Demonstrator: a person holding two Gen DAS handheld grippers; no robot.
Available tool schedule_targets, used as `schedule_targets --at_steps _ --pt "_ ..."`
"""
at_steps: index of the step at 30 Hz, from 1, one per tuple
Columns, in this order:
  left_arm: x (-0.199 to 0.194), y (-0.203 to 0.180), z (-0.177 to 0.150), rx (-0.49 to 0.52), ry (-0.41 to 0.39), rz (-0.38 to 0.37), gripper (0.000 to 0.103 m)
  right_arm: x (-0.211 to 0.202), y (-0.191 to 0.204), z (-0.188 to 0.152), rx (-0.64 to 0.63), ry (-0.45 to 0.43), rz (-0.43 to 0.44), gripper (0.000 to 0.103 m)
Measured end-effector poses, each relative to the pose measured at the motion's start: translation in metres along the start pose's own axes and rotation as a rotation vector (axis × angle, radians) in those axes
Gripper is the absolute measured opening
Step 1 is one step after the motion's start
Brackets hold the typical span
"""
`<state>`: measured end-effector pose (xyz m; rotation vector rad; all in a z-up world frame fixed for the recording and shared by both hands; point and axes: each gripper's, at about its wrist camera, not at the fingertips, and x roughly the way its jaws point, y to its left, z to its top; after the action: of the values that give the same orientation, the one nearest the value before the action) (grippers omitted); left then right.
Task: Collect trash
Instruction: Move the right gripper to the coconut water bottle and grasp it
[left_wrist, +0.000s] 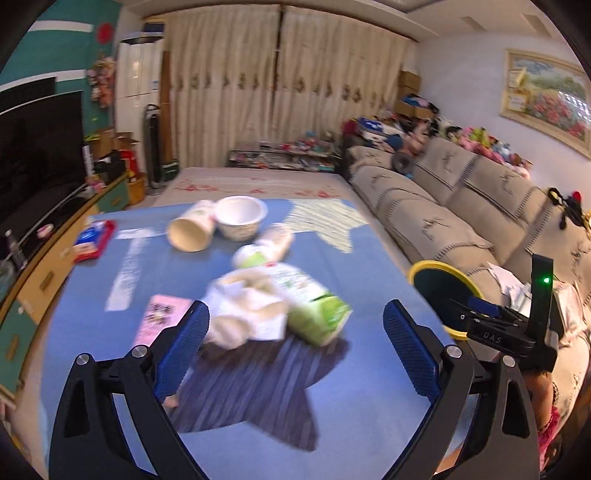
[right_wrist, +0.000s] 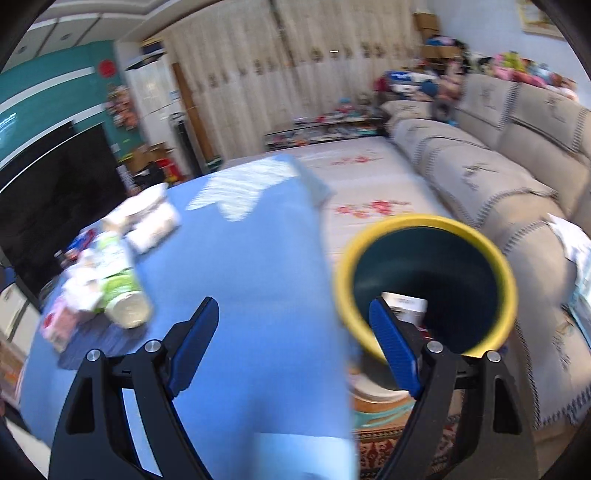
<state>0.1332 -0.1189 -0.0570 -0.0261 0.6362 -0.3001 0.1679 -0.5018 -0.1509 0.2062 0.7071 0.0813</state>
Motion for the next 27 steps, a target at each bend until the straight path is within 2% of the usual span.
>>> schedule_targets --at_steps 4,7,13,16,22,24,26,27 --pt "-0.018 0.034 -0.011 -0.067 -0.012 0.048 0.094 0.014 0.059 0.01 -0.132 0.033 0.173 0.079" --pt "-0.023 0.044 -0.015 -0.093 -0.017 0.068 0.094 0.032 0.093 0.013 -0.201 0.079 0.248 0.079" --pt "-0.024 0.049 -0.018 -0.101 -0.02 0.071 0.094 0.074 0.135 0.008 -0.289 0.185 0.245 0.079" --pt "-0.025 0.048 -0.021 -0.1 -0.017 0.066 0.094 0.087 0.134 0.004 -0.292 0.22 0.232 0.077" --pt "-0.023 0.051 -0.023 -0.108 -0.009 0.067 0.094 0.104 0.138 0.008 -0.255 0.252 0.279 0.073" --pt "-0.021 0.052 -0.022 -0.113 -0.007 0.069 0.094 0.105 0.138 0.009 -0.255 0.254 0.282 0.068" --pt "-0.02 0.054 -0.022 -0.115 -0.007 0.073 0.094 0.104 0.137 0.009 -0.256 0.253 0.277 0.056" --pt "-0.02 0.054 -0.022 -0.117 -0.007 0.074 0.094 0.103 0.136 0.01 -0.253 0.251 0.281 0.056"
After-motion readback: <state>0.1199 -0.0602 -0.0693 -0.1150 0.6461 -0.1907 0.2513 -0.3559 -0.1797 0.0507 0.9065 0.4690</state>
